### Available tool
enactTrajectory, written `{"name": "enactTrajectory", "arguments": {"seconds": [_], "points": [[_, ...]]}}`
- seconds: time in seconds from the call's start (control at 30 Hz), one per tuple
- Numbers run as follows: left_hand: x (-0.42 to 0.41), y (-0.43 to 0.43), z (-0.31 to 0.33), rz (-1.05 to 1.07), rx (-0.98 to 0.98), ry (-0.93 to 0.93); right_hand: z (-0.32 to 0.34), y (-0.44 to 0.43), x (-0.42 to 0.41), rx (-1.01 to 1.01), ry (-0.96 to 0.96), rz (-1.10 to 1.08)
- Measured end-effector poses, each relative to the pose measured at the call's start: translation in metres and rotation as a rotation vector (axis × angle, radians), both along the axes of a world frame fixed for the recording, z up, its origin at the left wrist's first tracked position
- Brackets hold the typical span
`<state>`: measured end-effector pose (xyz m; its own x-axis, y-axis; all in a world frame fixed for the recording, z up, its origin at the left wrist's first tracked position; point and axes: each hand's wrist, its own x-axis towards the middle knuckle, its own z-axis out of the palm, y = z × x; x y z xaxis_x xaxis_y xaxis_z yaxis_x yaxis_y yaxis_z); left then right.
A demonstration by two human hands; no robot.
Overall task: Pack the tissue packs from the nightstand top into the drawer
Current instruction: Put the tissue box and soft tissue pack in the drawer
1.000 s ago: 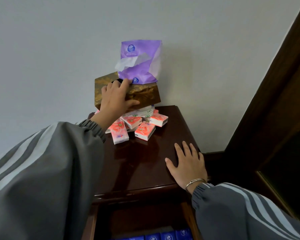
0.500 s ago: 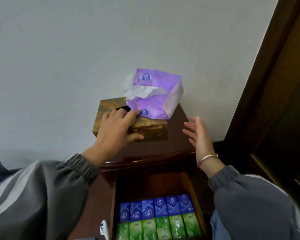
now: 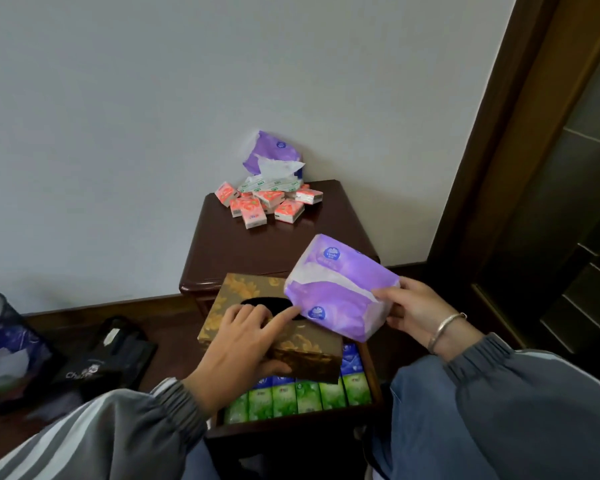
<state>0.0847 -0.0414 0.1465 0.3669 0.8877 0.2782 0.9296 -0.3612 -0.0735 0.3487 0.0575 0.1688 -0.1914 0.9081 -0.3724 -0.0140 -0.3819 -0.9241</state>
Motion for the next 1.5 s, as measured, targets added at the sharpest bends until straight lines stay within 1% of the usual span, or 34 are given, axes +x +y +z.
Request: {"name": "enactTrajectory", "arguments": {"seconds": [0.1, 0.17, 0.23, 0.3, 0.4, 0.47, 0.53, 0.6, 0.63, 0.67, 0.73, 0.77, 0.83, 0.9, 0.97, 1.07, 1.13, 1.2, 1.27, 1.43, 1.5], "points": [[-0.007, -0.017, -0.023, 0.088, -0.228, -0.088, -0.025, -0.008, 0.015, -0.188, 0.115, -0.124], [-0.013, -0.024, -0.042, 0.128, -0.343, -0.088, -0.044, -0.012, 0.023, -0.306, 0.176, -0.184], [-0.017, -0.025, -0.060, 0.140, -0.408, -0.069, -0.062, -0.015, 0.029, -0.395, 0.223, -0.215], [-0.018, -0.022, -0.076, 0.156, -0.446, -0.043, -0.079, -0.018, 0.031, -0.452, 0.218, -0.205], [-0.018, -0.008, -0.098, 0.209, -0.457, -0.030, -0.104, -0.022, 0.028, -0.493, 0.174, -0.205], [-0.018, 0.007, -0.107, 0.255, -0.484, -0.041, -0.120, -0.022, 0.026, -0.507, 0.207, -0.249], [-0.020, 0.021, -0.113, 0.280, -0.525, -0.058, -0.130, -0.020, 0.023, -0.487, 0.257, -0.301], [-0.024, 0.033, -0.117, 0.287, -0.552, -0.073, -0.137, -0.013, 0.023, -0.383, 0.249, -0.367], [-0.026, 0.036, -0.118, 0.292, -0.554, -0.079, -0.139, -0.008, 0.025, -0.295, 0.201, -0.415], [-0.029, 0.037, -0.119, 0.298, -0.546, -0.089, -0.140, -0.003, 0.027, -0.198, 0.114, -0.464], [-0.036, 0.035, -0.121, 0.320, -0.505, -0.122, -0.140, 0.007, 0.032, -0.038, -0.127, -0.507], [-0.039, 0.032, -0.121, 0.332, -0.473, -0.147, -0.142, 0.012, 0.033, 0.009, -0.213, -0.503], [-0.045, 0.026, -0.120, 0.346, -0.389, -0.196, -0.149, 0.019, 0.029, 0.053, -0.281, -0.428], [-0.047, 0.021, -0.118, 0.347, -0.304, -0.221, -0.154, 0.022, 0.014, 0.099, -0.318, -0.270], [-0.045, 0.019, -0.116, 0.343, -0.257, -0.243, -0.155, 0.024, -0.007, 0.125, -0.349, -0.089], [-0.039, 0.019, -0.116, 0.335, -0.224, -0.290, -0.155, 0.024, -0.038, 0.060, -0.334, 0.104], [-0.034, 0.020, -0.116, 0.334, -0.213, -0.309, -0.155, 0.023, -0.054, -0.059, -0.287, 0.117], [-0.031, 0.022, -0.117, 0.332, -0.209, -0.301, -0.156, 0.021, -0.065, -0.127, -0.232, 0.064], [-0.028, 0.024, -0.118, 0.326, -0.199, -0.281, -0.159, 0.019, -0.071, -0.109, -0.252, 0.038], [-0.026, 0.028, -0.118, 0.295, -0.175, -0.220, -0.165, 0.017, -0.069, -0.099, -0.386, 0.188], [-0.025, 0.028, -0.118, 0.277, -0.126, -0.182, -0.166, 0.018, -0.069, -0.115, -0.376, 0.219]]}}
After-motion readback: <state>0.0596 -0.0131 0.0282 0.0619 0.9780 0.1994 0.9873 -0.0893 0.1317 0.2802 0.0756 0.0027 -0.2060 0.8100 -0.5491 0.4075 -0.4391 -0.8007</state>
